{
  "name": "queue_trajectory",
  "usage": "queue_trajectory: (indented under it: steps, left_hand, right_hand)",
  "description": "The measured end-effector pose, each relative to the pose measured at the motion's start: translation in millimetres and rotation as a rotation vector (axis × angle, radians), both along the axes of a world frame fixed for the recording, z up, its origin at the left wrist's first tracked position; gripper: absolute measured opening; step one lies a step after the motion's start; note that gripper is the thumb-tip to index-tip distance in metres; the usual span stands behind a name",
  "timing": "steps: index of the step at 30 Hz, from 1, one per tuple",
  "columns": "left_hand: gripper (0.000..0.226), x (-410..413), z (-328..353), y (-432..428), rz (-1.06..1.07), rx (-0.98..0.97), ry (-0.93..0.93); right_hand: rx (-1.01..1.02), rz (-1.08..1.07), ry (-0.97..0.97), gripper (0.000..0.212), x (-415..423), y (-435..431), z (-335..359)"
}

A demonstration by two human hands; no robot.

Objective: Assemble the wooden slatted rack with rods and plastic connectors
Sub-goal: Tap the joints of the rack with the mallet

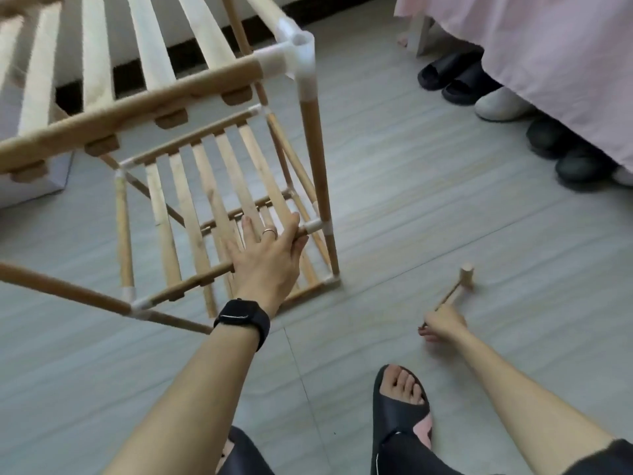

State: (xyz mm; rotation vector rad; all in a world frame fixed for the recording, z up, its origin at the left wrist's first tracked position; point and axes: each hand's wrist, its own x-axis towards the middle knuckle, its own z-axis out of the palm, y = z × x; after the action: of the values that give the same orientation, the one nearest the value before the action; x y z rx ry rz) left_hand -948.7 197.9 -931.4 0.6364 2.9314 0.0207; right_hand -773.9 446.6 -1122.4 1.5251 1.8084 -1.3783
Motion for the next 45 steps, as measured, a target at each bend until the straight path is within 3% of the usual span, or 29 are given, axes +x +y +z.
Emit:
queue_trajectory:
  steps: [2, 5, 10, 12, 13, 16, 19, 22, 25, 27, 31, 35, 39, 43, 45]
  left_hand:
    - [0.054, 4, 5, -4, 0.0, -0.028, -0.018]
    - [0.05, 10, 9, -19, 0.003, -0.032, -0.054]
    - [0.047, 21, 30, -49, 0.018, -0.099, -0.088]
    - [0.054, 25, 51, -50, -0.023, -0.139, -0.044]
    - [0.046, 27, 67, -47, -0.06, -0.132, -0.014]
    - [0.018, 45, 131, -44, -0.274, 0.03, 0.224]
    - [0.013, 60, 181, -52, -0.561, 0.32, 0.7]
    - [0.026, 50, 209, -61, -0.461, 0.492, 0.985]
    - [0.04, 33, 211, -72, -0.139, 0.447, 0.755]
    - [0.04, 27, 197, -79, -0.053, 0.376, 0.6]
    - [0.032, 22, 181, -77, -0.071, 0.353, 0.637]
    - [0.03, 20, 179, -75, -0.05, 0.368, 0.652]
    - [0.031, 18, 177, -76, -0.052, 0.366, 0.665]
    - [0.032, 18, 176, -77, -0.057, 0.37, 0.665]
    - [0.032, 18, 176, -77, -0.049, 0.366, 0.661]
  right_hand:
    - [-0.18, -0.099, 0.207, 0.012, -12, -21, 34]
    - [-0.32, -0.078, 0.442, 0.008, -30, -43, 100]
    - [-0.109, 0.06, 0.715, 0.017, -45, -51, 213]
    - [0.054, 0.139, 0.829, 0.017, -43, -49, 261]
    - [0.15, 0.188, 0.877, 0.017, -41, -49, 288]
    - [0.406, 0.325, 0.994, 0.033, -32, -59, 356]
    - [0.514, 0.418, 1.107, 0.033, -24, -72, 392]
    - [0.547, 0.519, 1.067, 0.03, -18, -80, 400]
    - [0.756, 0.662, 0.902, 0.029, -13, -86, 406]
    - [0.933, 0.686, 0.898, 0.026, -11, -85, 412]
    - [1.118, 0.645, 1.128, 0.02, -11, -80, 428]
    - [1.258, 0.604, 1.282, 0.03, -10, -81, 429]
    - [1.131, 0.845, 1.073, 0.026, -10, -85, 421]
    - [1.232, 0.663, 1.268, 0.024, -8, -92, 429]
    - [1.21, 0.752, 1.136, 0.024, -9, -95, 429]
